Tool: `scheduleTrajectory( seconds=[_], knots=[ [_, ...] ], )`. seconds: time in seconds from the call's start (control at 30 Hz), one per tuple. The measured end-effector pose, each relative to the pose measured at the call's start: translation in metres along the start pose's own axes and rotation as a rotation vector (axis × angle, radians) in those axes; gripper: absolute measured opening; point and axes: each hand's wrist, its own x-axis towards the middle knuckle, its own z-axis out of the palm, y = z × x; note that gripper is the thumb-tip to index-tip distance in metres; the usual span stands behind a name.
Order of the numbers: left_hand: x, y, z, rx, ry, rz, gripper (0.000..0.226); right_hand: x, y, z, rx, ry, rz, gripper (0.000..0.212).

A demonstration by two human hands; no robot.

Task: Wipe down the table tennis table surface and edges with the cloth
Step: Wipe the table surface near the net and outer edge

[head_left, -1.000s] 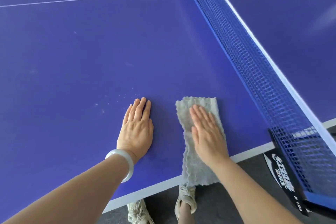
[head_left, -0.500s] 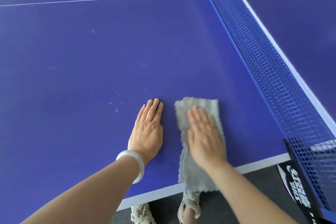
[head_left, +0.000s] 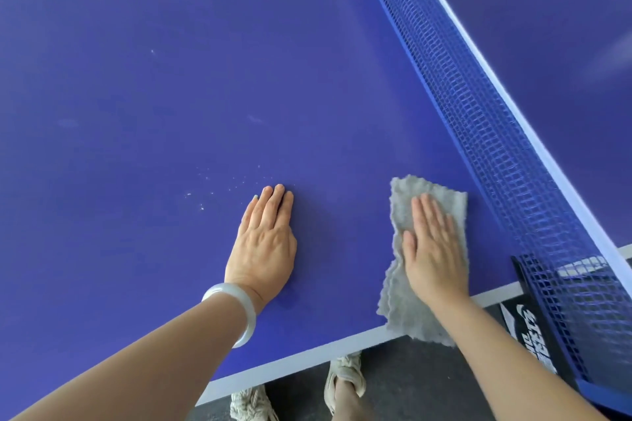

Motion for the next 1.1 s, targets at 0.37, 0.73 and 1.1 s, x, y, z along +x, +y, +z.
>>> scheduleTrajectory(
  seconds=[0.37,0.73,1.1],
  knots=[
    [0.000,0.006,-0.004,0.095,-0.038,-0.016,0.059,0.076,-0.043,0.004,0.055,-0.008,0.138,0.062],
    [0.123,0.056,0.002,0.058,0.015,0.021,0.057,0.158,0.043,-0.005,-0.014,-0.015,-0.001,0.064],
    [0.151,0.054,0.021,0.053,0.004,-0.066,0.058,0.249,0.022,-0.015,0.097,-0.051,0.017,0.061]
  ],
)
